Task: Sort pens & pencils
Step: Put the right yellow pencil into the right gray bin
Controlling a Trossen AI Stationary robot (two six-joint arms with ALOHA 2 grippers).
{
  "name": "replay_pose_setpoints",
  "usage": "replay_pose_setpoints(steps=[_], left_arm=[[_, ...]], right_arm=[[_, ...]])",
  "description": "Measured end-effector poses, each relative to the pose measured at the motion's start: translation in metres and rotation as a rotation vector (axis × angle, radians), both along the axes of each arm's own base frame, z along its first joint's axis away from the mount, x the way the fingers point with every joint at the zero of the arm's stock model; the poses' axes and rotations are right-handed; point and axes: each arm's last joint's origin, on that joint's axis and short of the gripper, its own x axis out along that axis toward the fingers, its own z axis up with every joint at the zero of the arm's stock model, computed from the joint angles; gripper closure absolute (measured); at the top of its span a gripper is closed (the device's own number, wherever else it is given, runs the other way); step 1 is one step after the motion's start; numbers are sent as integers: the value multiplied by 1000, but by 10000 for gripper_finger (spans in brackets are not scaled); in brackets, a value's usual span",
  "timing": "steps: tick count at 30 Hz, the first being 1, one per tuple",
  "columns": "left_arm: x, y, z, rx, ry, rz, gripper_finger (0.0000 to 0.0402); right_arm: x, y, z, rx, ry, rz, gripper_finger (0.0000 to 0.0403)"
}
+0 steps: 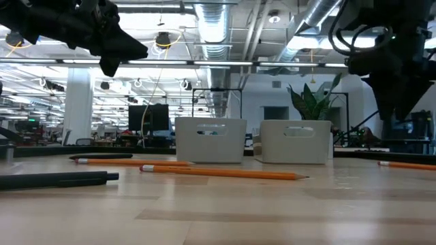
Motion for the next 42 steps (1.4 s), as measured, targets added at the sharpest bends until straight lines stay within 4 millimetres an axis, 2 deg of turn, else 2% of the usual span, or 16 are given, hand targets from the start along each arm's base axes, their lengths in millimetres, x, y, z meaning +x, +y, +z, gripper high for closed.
replay_pose_setpoints(steps=[3, 11, 28, 38, 42], left_arm=[[0, 0, 0, -2, 3, 0, 340], [-1, 0, -4, -32, 36, 4, 340], [-1, 0, -5, -56, 46, 10, 340], [-1, 0, -5, -61, 46, 12, 340], [-1, 0, -5, -61, 46, 13, 340]], right_arm=[[0, -2, -3, 0, 0, -17, 154], [-11, -2, -33, 11, 36, -66, 154], [-21, -1, -75, 98, -9, -27, 154], [-24, -1, -82, 126, -15, -24, 156], [-24, 0, -82, 128, -16, -24, 170]])
